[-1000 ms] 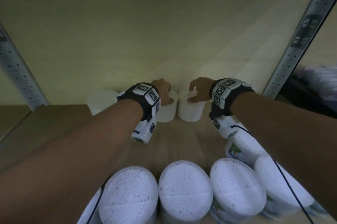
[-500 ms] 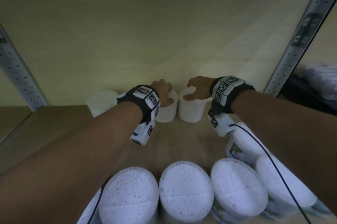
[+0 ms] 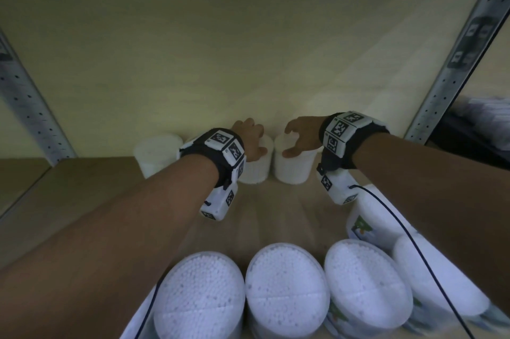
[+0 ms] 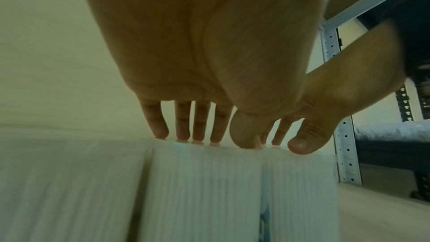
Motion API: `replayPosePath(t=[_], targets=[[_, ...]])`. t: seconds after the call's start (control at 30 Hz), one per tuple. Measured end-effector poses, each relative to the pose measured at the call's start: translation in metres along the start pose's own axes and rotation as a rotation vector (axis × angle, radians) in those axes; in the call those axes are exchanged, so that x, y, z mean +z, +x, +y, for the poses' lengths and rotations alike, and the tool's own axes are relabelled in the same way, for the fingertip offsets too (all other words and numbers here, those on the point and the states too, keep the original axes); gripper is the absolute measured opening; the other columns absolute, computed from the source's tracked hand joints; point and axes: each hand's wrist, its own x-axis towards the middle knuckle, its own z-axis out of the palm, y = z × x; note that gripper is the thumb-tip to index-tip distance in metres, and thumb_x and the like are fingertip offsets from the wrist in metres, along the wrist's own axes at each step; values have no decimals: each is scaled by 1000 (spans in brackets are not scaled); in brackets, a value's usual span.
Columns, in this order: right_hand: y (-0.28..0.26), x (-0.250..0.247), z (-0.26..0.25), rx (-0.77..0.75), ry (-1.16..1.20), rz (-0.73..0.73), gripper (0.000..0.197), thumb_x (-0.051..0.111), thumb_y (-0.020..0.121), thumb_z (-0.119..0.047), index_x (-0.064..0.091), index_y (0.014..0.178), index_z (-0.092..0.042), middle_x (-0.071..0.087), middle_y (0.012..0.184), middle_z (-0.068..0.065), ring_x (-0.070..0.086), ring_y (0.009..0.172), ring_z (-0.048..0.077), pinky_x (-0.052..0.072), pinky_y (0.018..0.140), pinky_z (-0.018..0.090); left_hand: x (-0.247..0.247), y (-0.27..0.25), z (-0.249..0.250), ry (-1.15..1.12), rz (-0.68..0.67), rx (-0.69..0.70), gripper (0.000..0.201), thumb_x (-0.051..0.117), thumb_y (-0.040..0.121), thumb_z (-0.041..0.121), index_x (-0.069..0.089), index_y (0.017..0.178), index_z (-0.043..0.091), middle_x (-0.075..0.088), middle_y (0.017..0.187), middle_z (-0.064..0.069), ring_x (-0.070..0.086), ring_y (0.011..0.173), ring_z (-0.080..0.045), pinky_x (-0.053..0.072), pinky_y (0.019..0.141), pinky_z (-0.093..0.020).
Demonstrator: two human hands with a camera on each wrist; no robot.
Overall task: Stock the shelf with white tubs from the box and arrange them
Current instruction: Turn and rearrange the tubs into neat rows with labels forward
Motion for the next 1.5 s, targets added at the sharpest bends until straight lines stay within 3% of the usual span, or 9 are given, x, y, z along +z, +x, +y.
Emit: replayPosePath(t=[0.33, 0.53, 0.7, 0.9, 1.0, 1.1, 1.23, 1.37, 1.5], targets=[[-2, -5, -2, -71, -30, -65, 75, 63, 90, -33, 24, 151, -17, 22, 158, 4, 26, 145, 24, 26, 118, 36, 0, -2, 2, 10, -13, -3, 49, 49, 96, 34, 40, 137, 9, 36, 140, -13, 38, 129, -31, 37, 102, -37], [-2, 1, 0, 34, -22, 119, 77, 60, 84, -56, 37, 144, -14, 33, 148, 14, 38, 135, 34, 33, 109, 41, -1, -4, 3, 24, -33, -4, 49, 47, 97, 34, 38, 139, 10, 34, 142, -12, 36, 131, -32, 36, 102, -40], [-3, 5, -6, 68, 1, 96, 76, 54, 88, -57, 40, 141, -4, 40, 144, 17, 40, 131, 32, 37, 105, 37, -1, -4, 4, 33, -30, -1, 49, 48, 97, 34, 39, 139, 9, 34, 142, -13, 36, 130, -32, 36, 101, -39], [2, 3, -5, 45, -25, 34, 82, 57, 85, -59, 31, 147, -12, 30, 149, 13, 36, 136, 31, 33, 109, 40, -1, -3, 2, 34, -52, 1, 51, 46, 97, 35, 36, 141, 11, 32, 144, -12, 34, 133, -31, 36, 104, -43], [-1, 0, -4, 16, -21, 15, 82, 64, 84, -51, 28, 148, -16, 30, 149, 10, 36, 137, 29, 33, 110, 39, -1, -2, 1, 35, -59, 5, 51, 46, 97, 36, 36, 141, 12, 32, 143, -12, 33, 133, -32, 37, 106, -45], [-2, -4, -2, -12, 3, 20, 80, 78, 75, -36, 40, 143, -21, 43, 145, 7, 45, 132, 27, 40, 104, 35, 0, -2, 1, 33, -45, 2, 51, 47, 97, 36, 37, 140, 12, 33, 143, -11, 34, 133, -31, 37, 105, -44], [-2, -7, 0, -40, 13, -14, 78, 79, 76, -25, 39, 143, -22, 42, 146, 4, 44, 134, 25, 39, 105, 32, 0, -2, 2, 34, -54, -2, 50, 46, 97, 36, 37, 140, 12, 32, 144, -11, 33, 134, -30, 37, 104, -44], [0, -6, -3, -24, 33, 30, 75, 63, 87, -44, 28, 149, -21, 26, 154, 5, 32, 141, 28, 32, 112, 37, 0, -2, 2, 38, -60, -8, 50, 46, 97, 37, 36, 140, 12, 31, 145, -10, 32, 134, -31, 37, 106, -46], [6, 3, -2, 68, 22, 82, 76, 57, 88, -53, 36, 144, -6, 32, 150, 16, 36, 137, 33, 33, 111, 40, 0, -3, 2, 40, -63, -2, 51, 46, 98, 37, 35, 141, 12, 31, 144, -11, 32, 134, -31, 37, 105, -45]])
